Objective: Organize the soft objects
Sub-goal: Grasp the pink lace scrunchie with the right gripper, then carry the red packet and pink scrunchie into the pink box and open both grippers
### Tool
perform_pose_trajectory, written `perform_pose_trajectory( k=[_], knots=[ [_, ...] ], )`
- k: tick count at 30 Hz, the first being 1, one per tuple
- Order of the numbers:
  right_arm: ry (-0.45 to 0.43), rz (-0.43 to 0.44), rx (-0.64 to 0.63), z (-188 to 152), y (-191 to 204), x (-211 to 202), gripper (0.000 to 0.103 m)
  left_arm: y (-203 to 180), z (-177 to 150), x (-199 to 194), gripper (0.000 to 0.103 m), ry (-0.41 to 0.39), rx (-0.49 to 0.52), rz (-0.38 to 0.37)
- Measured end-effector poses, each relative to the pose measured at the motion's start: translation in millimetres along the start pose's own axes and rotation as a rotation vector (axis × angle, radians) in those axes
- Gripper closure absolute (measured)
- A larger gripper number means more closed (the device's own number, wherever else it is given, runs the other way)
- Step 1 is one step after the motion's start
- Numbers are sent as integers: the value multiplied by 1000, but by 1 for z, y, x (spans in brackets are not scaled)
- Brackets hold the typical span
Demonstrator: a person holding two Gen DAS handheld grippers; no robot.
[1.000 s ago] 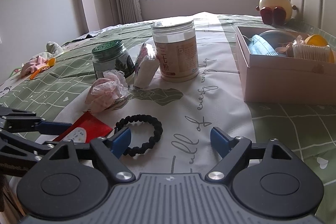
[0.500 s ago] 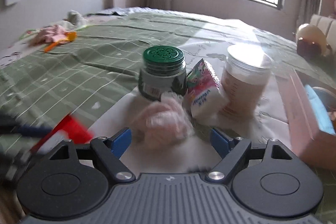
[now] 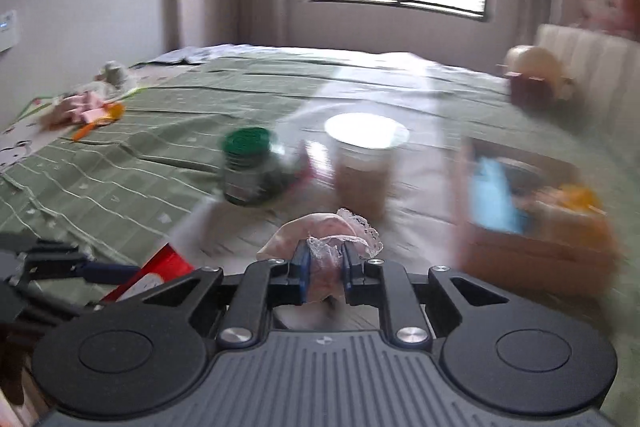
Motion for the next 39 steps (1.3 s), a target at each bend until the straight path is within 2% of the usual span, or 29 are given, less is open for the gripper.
perform_pose_trajectory(
  k=[5, 7, 9, 11, 14, 19, 24, 29, 32, 35, 39],
  knots=[
    [-13, -128, 66, -19, -64, -47, 87, -70, -3, 39, 46, 55, 50, -139],
    [-20, -142, 112, -25, -82, -55, 87, -93, -3, 53, 46, 73, 66, -186],
    [-41, -152, 128, -28, -94, -59, 87, -109, -1, 66, 46, 87, 82, -201],
    [-61, -154, 152, -29, -104, -59, 87, -116, 4, 78, 46, 98, 76, -197],
    [-70, -146, 210, -31, -114, -53, 87, -119, 18, 95, 46, 119, 2, -188],
    [-135, -104, 213, -26, -118, -58, 87, -124, 60, 124, 46, 68, -66, -139],
    [-149, -71, 232, -31, -128, -53, 87, -135, 109, 157, 45, -3, -57, -112],
    [-118, -58, 249, -48, -139, -42, 87, -150, 157, 196, 45, -96, 36, -100],
    [-102, -42, 284, -60, -140, -34, 87, -150, 172, 221, 41, -117, 13, -108],
    [-65, -22, 292, -72, -134, -21, 87, -143, 167, 251, 36, -84, -21, -101],
    [-42, -21, 243, -76, -124, -11, 87, -115, 118, 302, 37, 89, 20, 19]
  ],
)
Point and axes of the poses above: each gripper's, at about its wrist camera, not at the fingertips, and x roughly the way its jaws point, y to its left, z to its top, the point moved 10 cm from there along x, roughly the way its jaws point, and after that the axes turned 15 degrees about -y, right-handed, at the moved point
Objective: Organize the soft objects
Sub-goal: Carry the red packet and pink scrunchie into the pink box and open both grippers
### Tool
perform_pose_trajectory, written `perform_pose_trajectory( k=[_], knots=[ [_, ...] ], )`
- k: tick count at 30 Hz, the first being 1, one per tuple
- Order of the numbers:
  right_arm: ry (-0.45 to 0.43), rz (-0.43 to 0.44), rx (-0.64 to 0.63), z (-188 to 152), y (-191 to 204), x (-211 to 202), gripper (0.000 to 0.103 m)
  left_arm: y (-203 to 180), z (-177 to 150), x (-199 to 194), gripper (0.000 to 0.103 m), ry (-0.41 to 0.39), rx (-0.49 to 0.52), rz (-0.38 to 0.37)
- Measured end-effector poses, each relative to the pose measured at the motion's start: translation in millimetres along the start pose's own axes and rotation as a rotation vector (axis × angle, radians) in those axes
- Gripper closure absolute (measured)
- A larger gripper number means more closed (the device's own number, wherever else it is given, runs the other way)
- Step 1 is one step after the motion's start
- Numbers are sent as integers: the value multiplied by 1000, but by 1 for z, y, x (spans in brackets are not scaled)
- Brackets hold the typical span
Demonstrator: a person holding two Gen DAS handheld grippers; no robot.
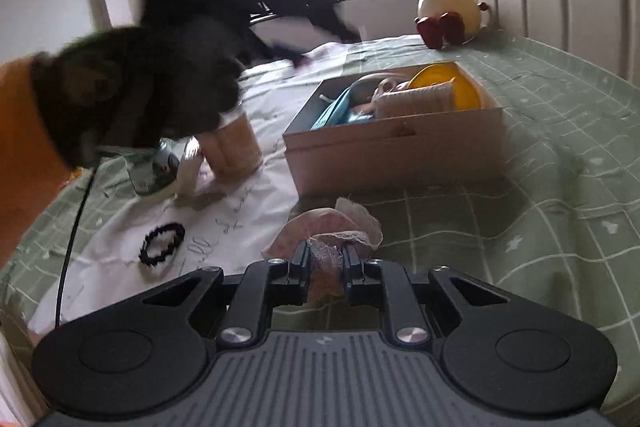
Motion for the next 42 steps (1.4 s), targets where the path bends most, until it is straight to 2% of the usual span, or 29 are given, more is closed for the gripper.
perform_pose_trajectory(
  k=[2, 3, 5, 6, 8, 11, 13, 15, 18, 22, 24, 28, 30, 31, 32, 36, 37, 42],
  knots=[
    [-4, -15, -27, 3, 0, 2, 87, 1, -17, 15, 29, 45, 4, -24],
    [-6, -25, -32, 7, -2, 3, 87, -2, -21, 19, 33, 42, 21, -46],
    [-12, -42, -32, 15, -6, 5, 87, -9, -23, 22, 34, 59, 60, -67],
    [-19, -51, -37, 21, -10, 6, 87, -11, -21, 22, 35, 65, 41, -86],
    [-47, -61, -46, 38, -14, 8, 87, -10, -7, 20, 35, 29, -18, -113],
    [-111, -59, -70, 75, -19, 15, 87, -6, 16, 11, 35, -30, -153, -205],
    [-144, -66, -108, 99, -21, 29, 87, 3, 31, 4, 35, -66, -237, -241],
    [-174, -67, -102, 121, -23, 50, 87, 15, 46, -10, 35, -131, -254, -239],
    [-188, -48, -18, 148, -29, 84, 87, 32, 59, -35, 35, -198, -202, -203],
    [-211, -39, 91, 179, -37, 113, 87, 60, 45, -86, 35, -235, -192, -167],
    [-209, -35, 78, 187, -34, 120, 87, 76, 27, -110, 35, -242, -180, -136],
    [-108, -74, -22, 176, -23, 128, 86, 97, -22, -145, 35, -197, -187, -77],
    [-17, -50, -55, 159, -12, 119, 77, 105, -50, -159, 35, -174, -211, -63],
    [22, -42, -57, 150, -9, 114, 68, 107, -62, -166, 35, -164, -218, -65],
    [66, -37, -60, 140, -6, 111, 66, 108, -75, -172, 35, -150, -218, -72],
    [240, -105, -70, 103, -5, 125, 68, 110, -105, -186, 35, -136, -184, -71],
    [257, -125, -60, 98, -9, 133, 71, 109, -111, -190, 35, -135, -173, -71],
    [306, -197, 81, 82, -37, 180, 74, 114, -132, -212, 35, -128, -127, -22]
  ],
)
Point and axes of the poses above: each gripper's, at about its wrist camera, not at the fingertips, and x roughly the way its jaws point, y to its left, z to its top, the point moved 10 cm from there along x, roughly the way its jaws point, and after that the axes turned 15 degrees about -y, right-handed, at the moved point
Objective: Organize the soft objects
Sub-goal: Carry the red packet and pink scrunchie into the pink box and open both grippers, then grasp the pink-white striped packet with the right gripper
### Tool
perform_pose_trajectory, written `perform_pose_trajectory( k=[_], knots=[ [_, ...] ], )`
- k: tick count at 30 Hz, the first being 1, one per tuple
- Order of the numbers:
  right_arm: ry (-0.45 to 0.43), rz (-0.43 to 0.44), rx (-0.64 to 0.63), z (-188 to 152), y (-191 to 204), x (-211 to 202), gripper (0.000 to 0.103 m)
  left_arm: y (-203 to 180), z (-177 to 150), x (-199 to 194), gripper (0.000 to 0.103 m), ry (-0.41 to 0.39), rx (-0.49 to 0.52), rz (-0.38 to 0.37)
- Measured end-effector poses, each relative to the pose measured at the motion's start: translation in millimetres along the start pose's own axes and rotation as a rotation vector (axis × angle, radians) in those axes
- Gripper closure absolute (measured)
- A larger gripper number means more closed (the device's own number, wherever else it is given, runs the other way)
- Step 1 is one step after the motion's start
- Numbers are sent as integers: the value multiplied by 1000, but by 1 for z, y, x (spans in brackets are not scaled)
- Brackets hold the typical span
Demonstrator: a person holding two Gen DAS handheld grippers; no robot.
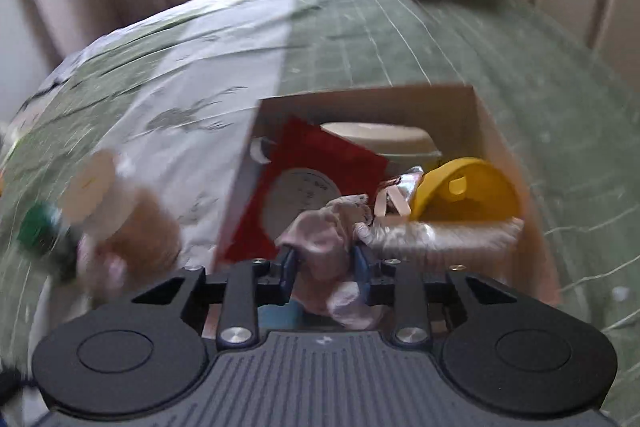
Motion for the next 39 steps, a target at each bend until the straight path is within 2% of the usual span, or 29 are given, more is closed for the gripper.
perform_pose_trajectory(
  k=[2, 7, 9, 11, 13, 15, 22, 27, 32, 39],
  knots=[
    [-20, -3, 20, 2, -2, 4, 74, 7, 1, -8, 35, -9, -13, 14],
    [-78, -7, -74, -4, 8, -24, 72, 32, 10, -21, 35, -61, -31, 103],
    [-143, -16, -139, -4, 18, -45, 65, 37, 8, -20, 35, -56, -36, 119],
    [-221, 12, -191, -5, 31, -71, 43, 35, 4, -18, 35, -43, -39, 104],
    [-269, 61, -222, -14, 47, -92, 39, 27, 0, -11, 35, -22, -39, 62],
    [-271, 104, -256, -26, 64, -102, 39, 18, -4, -2, 35, -3, -15, 48],
    [-238, 169, -292, -86, 92, -103, 39, 7, -15, 20, 35, 63, 96, 96],
    [-182, 210, -226, -117, 98, -88, 39, 5, -18, 24, 35, 89, 123, 119],
    [-177, 247, -200, -116, 108, -84, 39, 6, -18, 24, 35, 90, 122, 118],
    [-165, 306, -154, -83, 160, -61, 39, 13, -14, 17, 35, 47, 47, 89]
  ],
)
Point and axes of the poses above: each gripper's, at about its wrist camera, not at the fingertips, and x roughly the way its jaws point, y to its left, z to its top, the point moved 10 cm from there along x, roughly the way its jaws point, and after that the axes turned 15 degrees about -y, right-handed, at the moved point
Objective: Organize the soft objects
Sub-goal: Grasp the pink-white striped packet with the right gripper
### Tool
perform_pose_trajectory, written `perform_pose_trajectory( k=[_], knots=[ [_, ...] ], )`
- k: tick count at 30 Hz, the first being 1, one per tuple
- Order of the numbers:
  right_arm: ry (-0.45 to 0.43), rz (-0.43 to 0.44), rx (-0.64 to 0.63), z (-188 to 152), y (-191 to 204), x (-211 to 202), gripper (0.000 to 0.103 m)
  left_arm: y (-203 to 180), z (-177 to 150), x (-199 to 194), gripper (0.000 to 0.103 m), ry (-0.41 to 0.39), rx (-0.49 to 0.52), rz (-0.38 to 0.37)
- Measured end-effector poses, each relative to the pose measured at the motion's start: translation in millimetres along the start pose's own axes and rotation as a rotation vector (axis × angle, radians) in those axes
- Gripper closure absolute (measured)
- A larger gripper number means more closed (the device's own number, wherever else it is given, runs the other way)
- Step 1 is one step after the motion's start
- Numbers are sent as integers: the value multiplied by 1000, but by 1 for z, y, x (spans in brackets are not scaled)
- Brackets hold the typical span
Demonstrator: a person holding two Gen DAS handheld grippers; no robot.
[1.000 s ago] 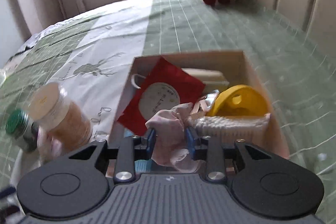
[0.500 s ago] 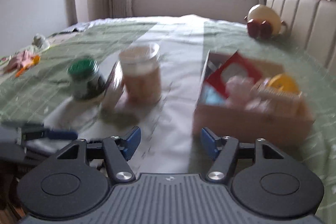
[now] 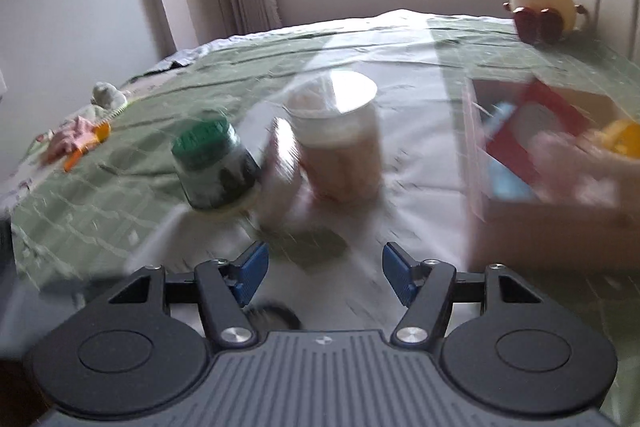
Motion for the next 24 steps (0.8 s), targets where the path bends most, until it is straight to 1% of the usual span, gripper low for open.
perform_pose_trajectory(
  k=[2, 4, 6, 8, 9, 10, 11, 13, 15, 18, 24],
  knots=[
    [20, -12, 41, 5, 4, 22, 39, 4, 2, -8, 37, -8, -17, 2],
    [56, -3, 111, 5, 6, 44, 39, 10, 3, -19, 37, -22, -18, 20],
    [84, -5, 159, 1, 10, 62, 43, 18, 4, -30, 37, -36, -20, 32],
    [100, -14, 150, -4, 15, 75, 62, 26, 7, -38, 37, -49, -20, 50],
    [102, -21, 128, -6, 19, 79, 67, 29, 8, -41, 37, -55, -19, 58],
    [99, -28, 101, -7, 22, 82, 77, 33, 10, -42, 37, -60, -23, 65],
    [89, -35, 71, -6, 26, 82, 80, 36, 10, -43, 37, -62, -28, 67],
    [50, -31, 0, 1, 37, 75, 84, 40, 10, -43, 37, -60, -38, 69],
    [11, -26, -85, 6, 49, 60, 84, 43, 9, -44, 37, -58, -47, 67],
    [-1, 7, -184, 4, 64, 37, 85, 44, 8, -46, 37, -60, -62, 63],
    [2, 61, -288, -28, 82, -5, 84, 55, 9, -53, 37, -54, -54, 101]
  ],
)
Point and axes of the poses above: each gripper's, at about its wrist camera, not at the fingertips, and x roughly the way its jaws point, y to its left, z to its top, the point moved 10 cm from there along x, roughly the way its jaws point, and after that the axes turned 15 degrees about -y, right-handed, at the moved point
